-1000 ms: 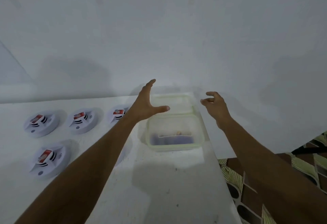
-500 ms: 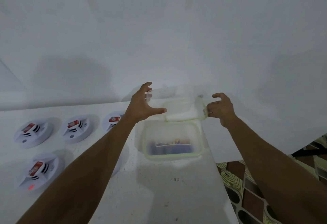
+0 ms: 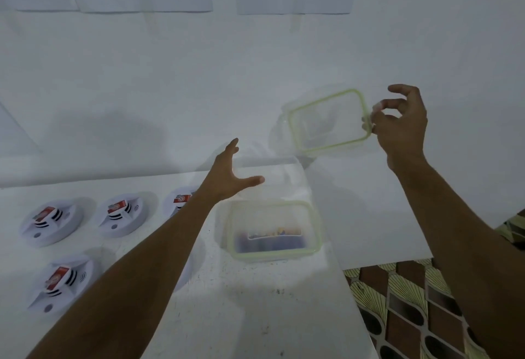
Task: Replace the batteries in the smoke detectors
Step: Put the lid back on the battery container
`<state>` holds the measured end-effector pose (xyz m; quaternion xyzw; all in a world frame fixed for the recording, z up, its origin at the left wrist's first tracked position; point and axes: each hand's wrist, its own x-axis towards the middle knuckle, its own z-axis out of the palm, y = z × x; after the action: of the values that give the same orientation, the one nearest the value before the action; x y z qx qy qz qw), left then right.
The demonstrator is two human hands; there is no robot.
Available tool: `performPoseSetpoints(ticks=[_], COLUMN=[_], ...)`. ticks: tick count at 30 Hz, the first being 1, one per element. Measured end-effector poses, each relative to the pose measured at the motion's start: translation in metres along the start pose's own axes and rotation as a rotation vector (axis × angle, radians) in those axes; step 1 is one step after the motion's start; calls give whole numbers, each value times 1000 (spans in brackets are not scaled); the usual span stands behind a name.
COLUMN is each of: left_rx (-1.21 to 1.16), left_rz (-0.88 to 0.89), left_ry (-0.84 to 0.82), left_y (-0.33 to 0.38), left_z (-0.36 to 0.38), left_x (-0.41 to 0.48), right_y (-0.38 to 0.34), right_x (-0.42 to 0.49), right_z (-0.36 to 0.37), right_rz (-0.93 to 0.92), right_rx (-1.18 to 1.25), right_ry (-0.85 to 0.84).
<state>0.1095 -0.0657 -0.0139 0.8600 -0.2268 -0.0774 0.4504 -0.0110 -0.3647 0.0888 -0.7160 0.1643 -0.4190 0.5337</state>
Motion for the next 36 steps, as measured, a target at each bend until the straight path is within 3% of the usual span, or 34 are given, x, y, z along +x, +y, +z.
performPoseSetpoints(ticks=[4, 13, 17, 22, 25, 29, 33, 36], left_rx=[-93, -483, -495, -602, -692, -456, -102, 9], left_rz=[34, -21, -12, 32, 55, 48, 120, 168], left_ry=[144, 126, 138, 226, 217, 250, 215, 245], left_y=[18, 13, 11, 14, 15, 6, -13, -19], left_z=[-14, -43, -43, -50, -50, -35, -14, -4], left_x=[0, -18, -20, -17, -16, -16, -17, -18], right_y=[-12, 9, 12, 19, 22, 37, 61, 70], right_x=[-16, -44, -48, -42, -39, -50, -65, -75], right_z=[24, 55, 60, 63, 62, 62, 67, 71], right_rz=[82, 263, 271, 228, 308, 387, 324, 303], right_rx=[197, 363, 352, 174, 290, 371, 59, -82], right_ry=[-140, -360, -382, -330, -328, -312, -318, -324])
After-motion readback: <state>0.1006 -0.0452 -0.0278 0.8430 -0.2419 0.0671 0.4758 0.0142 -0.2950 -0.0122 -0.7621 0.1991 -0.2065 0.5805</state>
